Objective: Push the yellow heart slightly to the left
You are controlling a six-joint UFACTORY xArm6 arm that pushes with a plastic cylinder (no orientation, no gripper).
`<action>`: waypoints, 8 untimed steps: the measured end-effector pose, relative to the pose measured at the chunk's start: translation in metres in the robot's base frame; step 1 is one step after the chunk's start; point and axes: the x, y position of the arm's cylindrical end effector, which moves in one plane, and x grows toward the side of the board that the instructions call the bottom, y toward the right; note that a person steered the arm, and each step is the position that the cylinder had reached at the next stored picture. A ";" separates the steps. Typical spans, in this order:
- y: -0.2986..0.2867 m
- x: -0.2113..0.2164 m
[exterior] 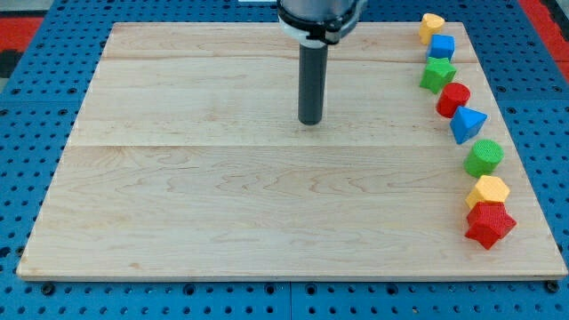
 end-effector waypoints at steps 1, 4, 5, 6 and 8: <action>0.019 0.058; 0.056 0.207; 0.080 0.208; 0.085 0.208; 0.173 0.207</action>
